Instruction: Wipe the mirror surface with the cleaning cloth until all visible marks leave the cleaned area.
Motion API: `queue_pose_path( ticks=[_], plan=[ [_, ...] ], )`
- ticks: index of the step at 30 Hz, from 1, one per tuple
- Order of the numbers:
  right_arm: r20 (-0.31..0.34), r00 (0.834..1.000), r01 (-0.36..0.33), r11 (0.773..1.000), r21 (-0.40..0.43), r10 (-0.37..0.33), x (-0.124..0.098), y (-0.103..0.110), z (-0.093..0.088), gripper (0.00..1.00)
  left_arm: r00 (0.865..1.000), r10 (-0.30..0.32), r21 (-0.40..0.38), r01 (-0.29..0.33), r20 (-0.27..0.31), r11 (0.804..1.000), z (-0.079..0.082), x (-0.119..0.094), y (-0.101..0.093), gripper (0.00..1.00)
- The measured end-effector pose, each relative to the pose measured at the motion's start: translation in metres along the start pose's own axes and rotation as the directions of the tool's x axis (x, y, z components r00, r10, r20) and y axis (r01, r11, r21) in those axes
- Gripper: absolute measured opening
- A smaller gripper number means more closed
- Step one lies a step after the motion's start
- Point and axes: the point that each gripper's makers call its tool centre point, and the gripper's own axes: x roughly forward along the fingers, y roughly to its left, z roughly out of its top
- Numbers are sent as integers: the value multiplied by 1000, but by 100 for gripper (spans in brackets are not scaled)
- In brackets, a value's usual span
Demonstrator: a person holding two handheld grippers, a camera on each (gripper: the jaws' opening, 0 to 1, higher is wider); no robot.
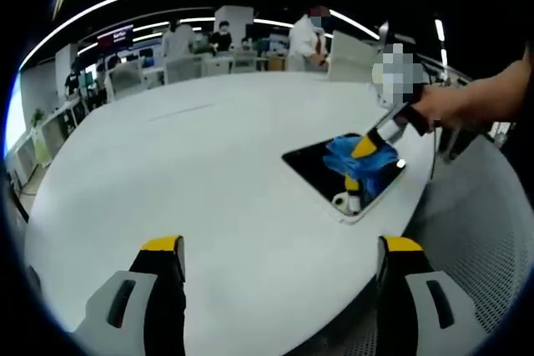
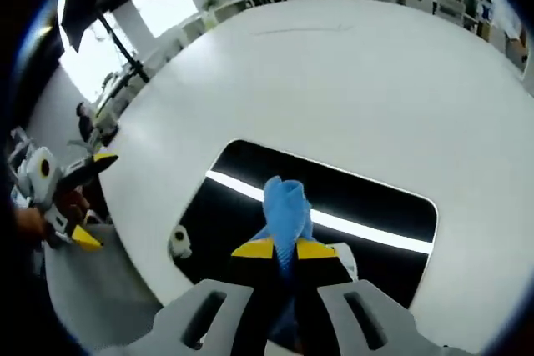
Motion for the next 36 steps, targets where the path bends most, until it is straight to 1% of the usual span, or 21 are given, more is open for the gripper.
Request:
queue_pose_path(
  ticks=[1, 2, 3, 4, 5, 9, 11, 15, 19, 22, 26, 28, 36],
  plan=[
    [7, 1000, 14, 1000, -20, -14, 2, -4, 4, 2, 1000, -1, 0, 1, 0, 1000, 0, 0, 0, 95],
    [13, 999, 52, 996, -68, -51, 5, -12, 9, 3, 1000, -2, 1, 2, -2, 1000, -1, 0, 0, 95],
    [10, 1000, 29, 997, -77, -28, 8, -8, 11, 3, 1000, -2, 2, 2, -2, 1000, -1, 0, 0, 95],
    [6, 999, 35, 998, -43, -35, 9, -10, 15, 3, 1000, -3, 2, 3, -3, 1000, -1, 0, 0, 95],
    [4, 999, 35, 999, -37, -35, 10, -11, 18, 3, 1000, -3, 1, 3, -5, 1000, -1, 0, 0, 95],
    [5, 999, 53, 996, -72, -53, 16, -15, 28, 3, 1000, -2, 0, 2, -4, 1000, -1, 1, 0, 95],
    [10, 998, 55, 996, -76, -54, 16, -16, 30, 3, 1000, -2, -2, 2, -5, 1000, -1, 0, 0, 95],
    [17, 999, 48, 996, -71, -47, 16, -17, 30, 3, 1000, -2, -3, 2, -5, 1000, -1, 0, 1, 95],
    [33, 999, 43, 995, -89, -40, 15, -16, 30, 3, 1000, -2, -2, 2, -6, 1000, -1, 1, 1, 95],
    [41, 999, 29, 998, -58, -26, 15, -18, 30, 3, 1000, -1, -2, 1, -8, 1000, -2, 1, 0, 95],
    [51, 999, 19, 997, -79, -15, 13, -17, 28, 2, 1000, 2, -2, -2, -10, 1000, -2, 1, 1, 95],
    [55, 998, 26, 996, -87, -22, 12, -21, 26, 3, 1000, 3, -1, -3, -10, 1000, -2, 1, 1, 95],
    [54, 998, 46, 998, -49, -43, 2, -42, 20, 3, 1000, 4, 1, -3, -11, 1000, -2, 0, 1, 94]
  ],
)
